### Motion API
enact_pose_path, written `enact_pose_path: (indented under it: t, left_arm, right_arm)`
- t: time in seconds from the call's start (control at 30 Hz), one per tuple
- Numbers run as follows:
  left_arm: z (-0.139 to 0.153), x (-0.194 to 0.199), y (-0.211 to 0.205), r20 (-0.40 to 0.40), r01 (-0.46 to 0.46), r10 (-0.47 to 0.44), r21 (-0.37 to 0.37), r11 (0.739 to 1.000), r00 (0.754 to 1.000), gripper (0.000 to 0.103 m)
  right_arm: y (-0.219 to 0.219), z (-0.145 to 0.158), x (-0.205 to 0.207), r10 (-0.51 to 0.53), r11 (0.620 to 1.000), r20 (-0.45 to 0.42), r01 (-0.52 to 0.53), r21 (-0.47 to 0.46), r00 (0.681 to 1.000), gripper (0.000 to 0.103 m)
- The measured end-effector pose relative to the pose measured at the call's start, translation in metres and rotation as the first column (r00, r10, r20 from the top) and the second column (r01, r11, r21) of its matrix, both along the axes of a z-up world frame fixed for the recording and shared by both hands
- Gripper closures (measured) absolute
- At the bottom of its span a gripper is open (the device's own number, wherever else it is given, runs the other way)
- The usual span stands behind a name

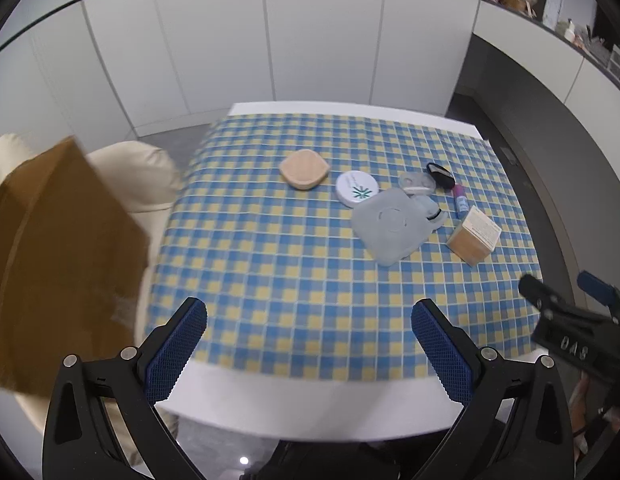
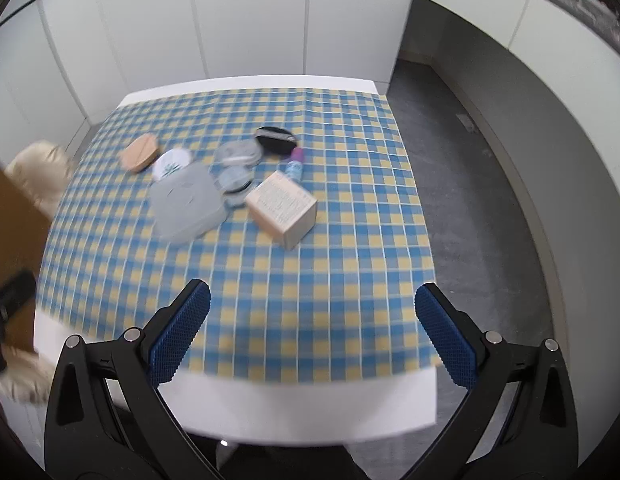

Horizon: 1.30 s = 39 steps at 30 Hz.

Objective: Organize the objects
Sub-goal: 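Lower the right tool onto the cream printed card box and grasp it, then grasp the clear square plastic lid with the left tool while the right tool holds the card box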

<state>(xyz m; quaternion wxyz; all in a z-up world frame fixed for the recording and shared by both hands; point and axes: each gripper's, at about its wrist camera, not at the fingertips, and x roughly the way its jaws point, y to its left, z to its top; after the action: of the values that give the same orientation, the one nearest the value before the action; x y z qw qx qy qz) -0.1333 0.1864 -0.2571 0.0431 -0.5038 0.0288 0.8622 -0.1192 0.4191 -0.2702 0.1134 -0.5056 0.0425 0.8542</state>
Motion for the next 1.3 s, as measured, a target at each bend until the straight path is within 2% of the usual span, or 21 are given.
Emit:
enact_pose_path:
  t: [0.13, 0.23, 0.37, 0.57, 0.63, 0.67, 0.73, 0.83, 1.0, 1.17, 1.3]
  left_arm:
    - [-0.021, -0.024, 0.017, 0.048, 0.028, -0.029, 0.012, 1.000, 0.998, 0.001]
    - [-0.034, -0.037, 0.026, 0.071, 0.038, -0.040, 0.032, 0.999, 0.997, 0.001]
    - [-0.047, -0.051, 0.032, 0.094, 0.039, -0.045, 0.063, 0.997, 0.995, 0.001]
    - [-0.064, -0.071, 0.033, 0.138, 0.025, -0.041, 0.115, 0.993, 0.990, 0.001]
    - [-0.070, -0.076, 0.034, 0.150, 0.019, -0.037, 0.121, 0.992, 0.988, 0.001]
    - [-0.072, -0.078, 0.034, 0.154, 0.014, -0.034, 0.129, 0.992, 0.988, 0.001]
    - [-0.075, -0.082, 0.033, 0.166, 0.002, -0.028, 0.159, 0.987, 0.986, 0.001]
    - [-0.077, -0.085, 0.030, 0.180, -0.018, -0.018, 0.194, 0.981, 0.983, 0.001]
    - [-0.075, -0.086, 0.026, 0.173, -0.032, -0.002, 0.193, 0.981, 0.985, 0.001]
    - [-0.069, -0.087, 0.016, 0.166, -0.070, 0.035, 0.207, 0.976, 0.986, 0.001]
    - [-0.067, -0.089, 0.006, 0.170, -0.099, 0.061, 0.224, 0.970, 0.984, 0.001]
  right_arm:
    - [0.012, -0.023, -0.030, 0.003, 1.000, -0.024, -0.003, -0.005, 1.000, 0.000]
    - [0.015, -0.040, -0.050, 0.048, 0.999, -0.034, -0.047, 0.024, 0.998, 0.000]
    - [0.014, -0.059, -0.067, 0.123, 0.992, -0.036, -0.124, -0.022, 0.992, 0.000]
    - [0.004, -0.082, -0.087, 0.172, 0.985, -0.011, -0.171, 0.019, 0.985, 0.000]
    - [0.001, -0.087, -0.092, 0.184, 0.983, -0.008, -0.183, 0.028, 0.983, 0.008]
    - [0.001, -0.088, -0.094, 0.187, 0.982, -0.002, -0.187, 0.029, 0.982, 0.020]
    - [-0.001, -0.093, -0.097, 0.193, 0.981, 0.017, -0.193, 0.009, 0.981, 0.036]
    - [-0.006, -0.096, -0.097, 0.203, 0.979, 0.010, -0.203, -0.005, 0.979, 0.037]
    - [-0.022, -0.096, -0.093, 0.223, 0.973, 0.012, -0.222, -0.056, 0.975, 0.037]
    - [-0.051, -0.100, -0.088, 0.305, 0.946, 0.002, -0.303, -0.115, 0.952, 0.038]
    - [-0.040, -0.104, -0.089, 0.271, 0.948, -0.009, -0.269, -0.167, 0.962, 0.038]
